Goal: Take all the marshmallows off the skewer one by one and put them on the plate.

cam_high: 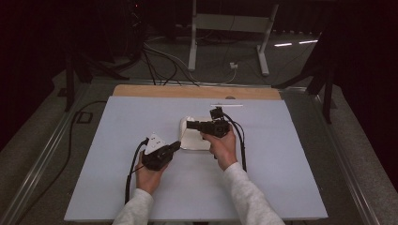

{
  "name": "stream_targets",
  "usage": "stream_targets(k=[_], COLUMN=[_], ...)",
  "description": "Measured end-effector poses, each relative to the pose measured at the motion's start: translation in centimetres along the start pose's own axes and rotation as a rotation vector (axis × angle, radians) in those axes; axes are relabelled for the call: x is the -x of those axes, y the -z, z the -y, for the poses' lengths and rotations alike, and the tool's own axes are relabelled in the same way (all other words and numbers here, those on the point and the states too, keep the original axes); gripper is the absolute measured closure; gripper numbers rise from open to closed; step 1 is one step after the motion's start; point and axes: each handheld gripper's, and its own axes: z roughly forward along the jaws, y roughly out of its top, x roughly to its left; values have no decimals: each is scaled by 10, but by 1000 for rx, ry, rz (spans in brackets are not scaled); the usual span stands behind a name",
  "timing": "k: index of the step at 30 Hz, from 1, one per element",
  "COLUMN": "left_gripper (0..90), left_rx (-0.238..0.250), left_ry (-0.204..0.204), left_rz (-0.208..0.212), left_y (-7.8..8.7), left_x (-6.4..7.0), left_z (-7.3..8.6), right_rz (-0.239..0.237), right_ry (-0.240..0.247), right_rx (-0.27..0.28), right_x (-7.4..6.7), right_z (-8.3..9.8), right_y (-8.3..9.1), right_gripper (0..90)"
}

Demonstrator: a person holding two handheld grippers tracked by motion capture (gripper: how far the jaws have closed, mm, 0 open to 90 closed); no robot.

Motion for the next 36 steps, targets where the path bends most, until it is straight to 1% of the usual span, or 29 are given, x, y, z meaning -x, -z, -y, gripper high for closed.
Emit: stream_targets(k=[4,10,18,20,21,22,23,24,25,26,29,32,34,36], left_gripper=[900,900,900,900,900,900,900,900,900,900,900,900,900,900], left_rx=[3,2,1,-24,-60,-74,-73,-67,-53,-48,-51,-46,-45,-45], left_ry=[-5,-14,-24,-41,-60,-55,-35,-18,-3,1,7,15,19,31], left_rz=[-5,-11,-20,-32,-48,-51,-49,-47,-45,-43,-48,-46,-47,-50], left_y=[1,1,2,1,-1,-2,-3,-3,-2,-2,-4,-4,-4,-4], left_x=[0,0,1,2,3,2,1,-1,-2,-2,0,1,0,-2], left_z=[0,2,2,3,7,10,12,11,10,9,9,8,7,7], right_rz=[-5,1,-7,0,5,5,1,14,30,43,91,107,109,136], right_ry=[-6,-1,-14,-14,-19,-41,-53,-38,-18,-1,49,53,44,44], right_rx=[11,16,21,39,59,113,142,148,137,121,74,48,33,9], right_x=[0,0,2,3,4,7,10,11,11,11,13,19,24,28], right_z=[-2,-4,-9,-11,-13,-18,-23,-28,-32,-34,-33,-26,-21,-16], right_y=[1,1,3,6,9,19,28,36,42,47,51,44,39,33], right_gripper=[826,826,826,832,840,844,844,843,842,842,838,834,831,828])
